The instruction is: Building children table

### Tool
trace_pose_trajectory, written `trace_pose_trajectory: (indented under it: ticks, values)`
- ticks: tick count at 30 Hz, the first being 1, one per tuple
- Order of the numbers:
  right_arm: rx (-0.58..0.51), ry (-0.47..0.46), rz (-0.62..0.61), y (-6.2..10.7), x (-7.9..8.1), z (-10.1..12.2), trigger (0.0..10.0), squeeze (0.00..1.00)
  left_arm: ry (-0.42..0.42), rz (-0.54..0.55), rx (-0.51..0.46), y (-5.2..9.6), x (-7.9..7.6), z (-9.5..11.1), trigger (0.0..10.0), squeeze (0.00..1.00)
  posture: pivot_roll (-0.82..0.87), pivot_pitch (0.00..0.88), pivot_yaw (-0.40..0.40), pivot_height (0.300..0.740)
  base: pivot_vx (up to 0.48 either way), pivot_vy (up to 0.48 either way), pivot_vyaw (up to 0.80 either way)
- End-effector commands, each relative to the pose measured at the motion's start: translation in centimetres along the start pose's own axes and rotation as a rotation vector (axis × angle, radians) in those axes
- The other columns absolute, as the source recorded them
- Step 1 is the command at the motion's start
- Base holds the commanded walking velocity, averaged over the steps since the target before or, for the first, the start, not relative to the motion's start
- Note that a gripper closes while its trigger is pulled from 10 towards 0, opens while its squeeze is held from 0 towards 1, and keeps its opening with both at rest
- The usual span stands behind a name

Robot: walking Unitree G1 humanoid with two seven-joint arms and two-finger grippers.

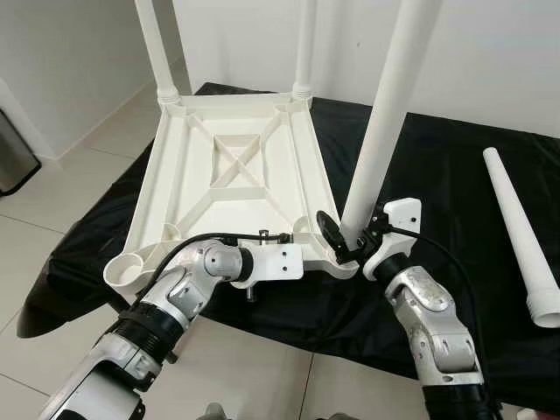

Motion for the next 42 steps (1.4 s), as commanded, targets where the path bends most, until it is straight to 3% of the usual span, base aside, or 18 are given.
trace_pose_trajectory:
  ticks: [1,2,6,7,15,33,34,35,36,42]
  values:
    - [-0.005,-0.019,0.055,0.0,-0.4,-0.2,10.0,1.00,-0.016,0.011,0.010,-0.2,0.0,0.0,10.0,0.00,-0.03,0.006,-0.004,0.740,0.000,0.000,0.00]
    - [0.004,-0.023,0.095,-0.1,-0.8,-0.4,10.0,0.00,-0.015,0.013,0.011,-0.1,0.1,0.0,10.0,0.00,-0.03,0.007,-0.005,0.740,0.000,0.000,0.00]
    - [0.028,-0.004,0.209,-0.2,-1.3,-0.9,10.0,0.00,-0.014,0.016,0.012,-0.1,0.1,0.0,10.0,0.00,-0.02,0.008,-0.004,0.740,0.000,0.000,0.00]
    - [0.053,-0.006,0.302,-0.2,-1.2,-1.2,10.0,0.00,-0.012,0.018,0.013,-0.1,0.2,0.0,10.0,0.00,-0.02,0.011,-0.003,0.740,0.000,0.000,0.00]
    - [0.086,-0.002,0.431,-0.5,-1.6,-1.7,10.0,0.00,-0.011,0.019,0.015,0.0,0.2,-0.1,10.0,0.00,-0.02,0.014,0.001,0.740,0.000,0.000,0.00]
    - [0.061,0.063,0.540,-1.7,-3.1,-0.5,10.0,0.00,-0.011,0.018,0.017,0.0,0.3,-0.1,10.0,0.00,-0.02,0.013,0.006,0.740,0.000,0.000,0.00]
    - [0.060,0.064,0.545,-1.7,-3.1,-0.5,8.8,0.00,-0.011,0.019,0.017,0.0,0.3,-0.1,10.0,0.00,-0.02,0.012,0.004,0.740,0.000,0.000,0.00]
    - [0.060,0.065,0.549,-1.7,-3.1,-0.6,8.8,0.00,-0.011,0.019,0.017,0.0,0.3,-0.1,10.0,0.00,-0.02,0.012,0.004,0.740,0.000,0.000,0.00]
    - [0.060,0.062,0.552,-1.6,-3.1,-0.6,0.0,0.00,-0.012,0.019,0.017,0.0,0.3,-0.1,10.0,0.00,-0.02,0.010,0.002,0.740,0.000,0.000,0.00]
    - [0.056,0.060,0.561,-1.6,-3.4,-0.6,0.0,0.00,-0.011,0.020,0.017,0.0,0.3,-0.1,10.0,0.00,-0.02,0.004,0.002,0.740,0.000,0.000,0.00]
Point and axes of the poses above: a point about 5 cm out from each wrist's last joint towards the gripper, its own y axis pointing back from the gripper into the wrist, its own z axis along the axis of the wrist's last joint, x = y × z, the point moved 3 cm from there along -y, pointing out of the wrist towards the gripper, and after that the axes turned 2 degrees about y, right-handed, at the moved point
